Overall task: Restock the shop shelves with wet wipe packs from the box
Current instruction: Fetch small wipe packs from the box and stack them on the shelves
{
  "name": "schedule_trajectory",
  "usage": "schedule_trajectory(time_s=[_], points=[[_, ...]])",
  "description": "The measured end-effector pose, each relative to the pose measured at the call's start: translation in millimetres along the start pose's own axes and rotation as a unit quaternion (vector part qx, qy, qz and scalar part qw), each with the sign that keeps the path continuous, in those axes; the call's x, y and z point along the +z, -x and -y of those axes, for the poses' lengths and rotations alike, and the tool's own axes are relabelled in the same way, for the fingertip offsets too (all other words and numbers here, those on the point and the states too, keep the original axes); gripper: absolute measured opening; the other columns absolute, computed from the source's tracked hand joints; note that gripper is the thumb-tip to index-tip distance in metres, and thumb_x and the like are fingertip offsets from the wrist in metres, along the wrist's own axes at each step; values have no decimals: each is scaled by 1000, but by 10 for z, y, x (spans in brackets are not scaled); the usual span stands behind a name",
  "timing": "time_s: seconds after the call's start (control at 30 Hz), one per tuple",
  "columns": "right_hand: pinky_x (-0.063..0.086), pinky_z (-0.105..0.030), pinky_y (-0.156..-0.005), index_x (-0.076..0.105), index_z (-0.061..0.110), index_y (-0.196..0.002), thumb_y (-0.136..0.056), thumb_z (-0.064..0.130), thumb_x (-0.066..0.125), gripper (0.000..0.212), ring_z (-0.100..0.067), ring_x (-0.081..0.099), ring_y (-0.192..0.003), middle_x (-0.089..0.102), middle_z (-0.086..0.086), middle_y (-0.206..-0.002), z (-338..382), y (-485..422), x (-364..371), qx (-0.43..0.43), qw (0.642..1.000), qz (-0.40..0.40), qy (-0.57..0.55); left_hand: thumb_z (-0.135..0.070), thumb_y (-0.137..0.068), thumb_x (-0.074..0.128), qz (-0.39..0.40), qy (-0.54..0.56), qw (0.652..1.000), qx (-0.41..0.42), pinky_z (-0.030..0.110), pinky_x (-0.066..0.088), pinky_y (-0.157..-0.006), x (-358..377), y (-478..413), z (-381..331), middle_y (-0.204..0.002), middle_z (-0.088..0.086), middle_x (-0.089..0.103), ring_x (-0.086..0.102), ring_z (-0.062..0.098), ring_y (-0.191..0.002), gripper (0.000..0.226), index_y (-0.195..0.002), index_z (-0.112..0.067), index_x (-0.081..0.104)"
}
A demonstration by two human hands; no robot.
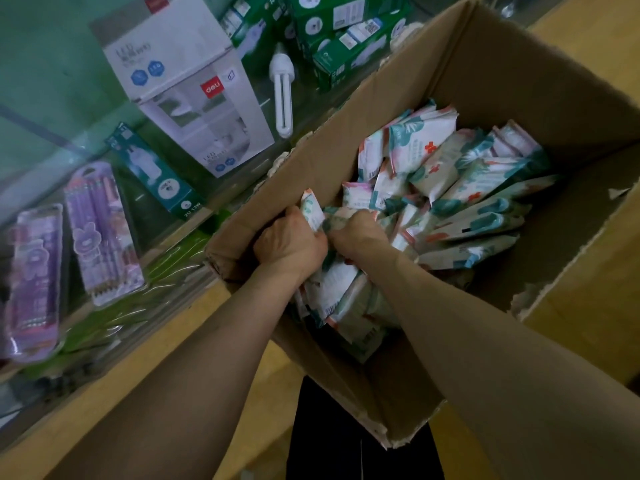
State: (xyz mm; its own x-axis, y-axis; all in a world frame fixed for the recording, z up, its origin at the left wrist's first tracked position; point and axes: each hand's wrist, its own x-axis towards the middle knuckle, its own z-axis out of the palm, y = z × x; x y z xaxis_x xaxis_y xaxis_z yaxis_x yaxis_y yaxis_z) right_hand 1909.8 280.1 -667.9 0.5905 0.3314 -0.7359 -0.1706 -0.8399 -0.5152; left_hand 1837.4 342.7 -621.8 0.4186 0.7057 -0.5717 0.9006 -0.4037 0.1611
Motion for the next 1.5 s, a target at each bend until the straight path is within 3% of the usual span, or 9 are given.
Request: schedule_trajectory(time_s=[0.13,0.27,0.33,0.4,0.57,0.83,1.03,1.3,1.5], points=[[57,-45,-81,56,0,-116,-79,25,68,47,-33,65,-98,63,-16,-111,23,-4,-6,9,999,-9,-39,-41,-91,56,-3,-4,1000,5,39,43,-90,7,-8,-21,-130,14,54,53,34,-119,50,-130,-13,44],[52,-32,-53,53,-1,-110,-82,16,64,34,-30,62,-79,60,-15,-95,56,117,-133,26,998,13,-57,-37,-88,60,0,-11,1000,7,40,43,-93,-56,7,-59,-132,13,54,52,33,-121,51,-130,-12,46],[53,-34,-56,56,2,-89,-83,15,63,16,-31,62,-77,60,-16,-87,72,197,-247,32,997,13,-66,-37,-89,58,-3,-14,1000,11,39,43,-93,-114,45,-89,-131,12,55,53,33,-120,47,-128,-13,47],[57,-37,-68,54,5,-77,-82,18,63,17,-31,65,-79,62,-14,-81,95,304,-390,19,998,-4,-63,-36,-91,56,-9,-15,1000,19,39,43,-92,-192,102,-136,-129,11,56,54,32,-119,44,-127,-14,48],[56,-43,-84,59,9,-78,-81,23,64,15,-32,65,-91,65,-16,-91,192,661,-811,-19,996,-61,-65,-34,-91,58,-21,-9,999,41,38,44,-88,-536,333,-405,-130,11,56,55,32,-119,43,-128,-15,48],[56,-41,-70,58,4,-62,-81,22,61,26,-33,67,-76,64,-14,-66,340,1587,-1661,-69,983,-163,-40,-29,-93,52,-67,-32,985,154,37,45,-90,-1262,999,-1029,-131,14,56,55,35,-119,40,-129,-11,48],[55,-34,-63,65,9,-77,-83,23,61,16,-22,65,-70,67,-7,-75,408,2377,-2471,-83,963,-247,-65,-26,-92,52,-111,-48,961,250,37,44,-84,-1775,1750,-1694,-127,12,56,55,33,-116,39,-128,-11,45],[60,-36,-69,64,12,-97,-88,26,59,18,-20,68,-82,68,-6,-96,18,3409,-3646,-99,923,-361,-95,-26,-92,51,-164,-74,906,384,34,38,-75,-2125,2979,-2683,-125,11,57,56,31,-113,42,-130,-10,41],[58,-30,-60,59,14,-86,-88,24,58,10,-18,67,-77,66,-5,-92,-623,4274,-4461,-87,871,-468,-125,-22,-92,49,-201,-74,852,477,35,40,-71,-1967,4106,-3472,-115,9,60,55,27,-92,32,-122,-12,43]])
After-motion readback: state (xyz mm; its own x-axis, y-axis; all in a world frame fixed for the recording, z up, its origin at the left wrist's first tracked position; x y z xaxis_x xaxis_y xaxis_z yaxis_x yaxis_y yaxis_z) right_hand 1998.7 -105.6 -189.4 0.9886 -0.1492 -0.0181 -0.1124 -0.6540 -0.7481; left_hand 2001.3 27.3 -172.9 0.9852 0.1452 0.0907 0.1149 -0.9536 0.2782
